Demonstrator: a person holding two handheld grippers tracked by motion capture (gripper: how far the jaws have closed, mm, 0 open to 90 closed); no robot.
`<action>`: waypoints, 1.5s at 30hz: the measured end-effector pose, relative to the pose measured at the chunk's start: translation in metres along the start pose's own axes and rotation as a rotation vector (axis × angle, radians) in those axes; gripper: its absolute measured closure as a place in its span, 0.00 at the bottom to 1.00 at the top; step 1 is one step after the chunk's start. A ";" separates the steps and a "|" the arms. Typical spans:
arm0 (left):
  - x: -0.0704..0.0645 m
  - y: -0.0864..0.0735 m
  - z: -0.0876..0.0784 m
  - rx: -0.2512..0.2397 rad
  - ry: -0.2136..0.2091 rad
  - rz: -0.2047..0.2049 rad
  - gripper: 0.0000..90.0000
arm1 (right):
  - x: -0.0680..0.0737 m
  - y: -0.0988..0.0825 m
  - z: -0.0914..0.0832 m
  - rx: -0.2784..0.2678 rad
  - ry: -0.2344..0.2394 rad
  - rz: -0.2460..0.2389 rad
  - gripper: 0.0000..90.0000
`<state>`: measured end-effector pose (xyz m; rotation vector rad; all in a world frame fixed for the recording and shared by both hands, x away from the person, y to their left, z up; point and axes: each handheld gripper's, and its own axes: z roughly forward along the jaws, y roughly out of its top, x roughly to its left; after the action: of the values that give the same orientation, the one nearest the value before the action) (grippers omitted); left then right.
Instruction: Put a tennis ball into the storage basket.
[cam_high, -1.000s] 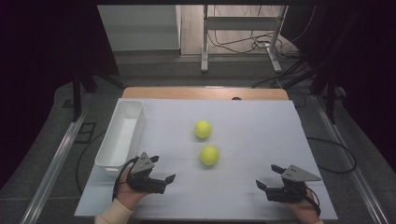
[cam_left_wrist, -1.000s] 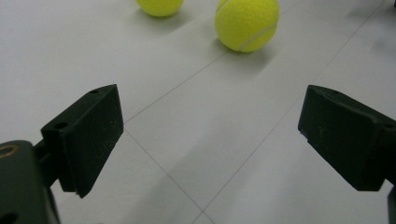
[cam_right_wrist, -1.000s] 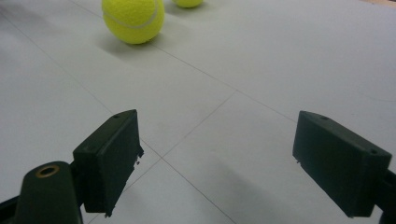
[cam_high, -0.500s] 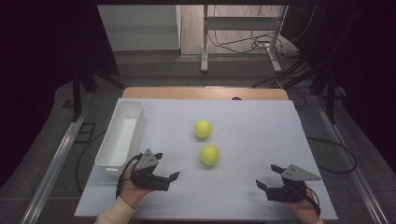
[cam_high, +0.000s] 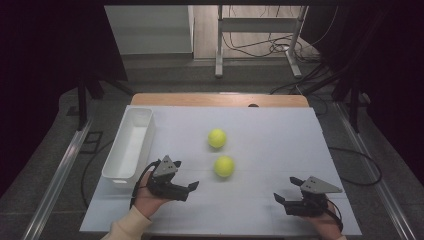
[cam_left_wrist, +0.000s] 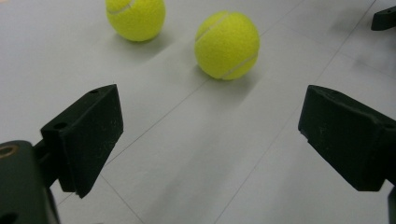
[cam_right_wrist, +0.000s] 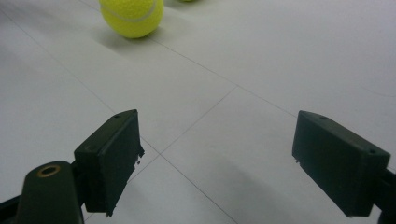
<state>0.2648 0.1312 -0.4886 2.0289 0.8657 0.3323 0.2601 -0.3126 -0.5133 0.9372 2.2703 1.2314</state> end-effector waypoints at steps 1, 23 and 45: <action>0.001 0.001 0.001 0.003 -0.002 -0.004 0.08 | 0.000 0.000 0.000 0.000 0.001 0.000 0.18; 0.001 0.015 0.022 0.061 -0.037 -0.006 0.08 | -0.001 -0.001 0.000 0.005 -0.007 -0.006 0.18; -0.002 0.029 0.038 0.077 -0.075 0.009 0.08 | -0.002 -0.002 -0.001 0.007 -0.013 -0.001 0.18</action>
<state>0.2966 0.0950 -0.4867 2.1032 0.8345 0.2292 0.2602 -0.3149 -0.5141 0.9436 2.2668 1.2140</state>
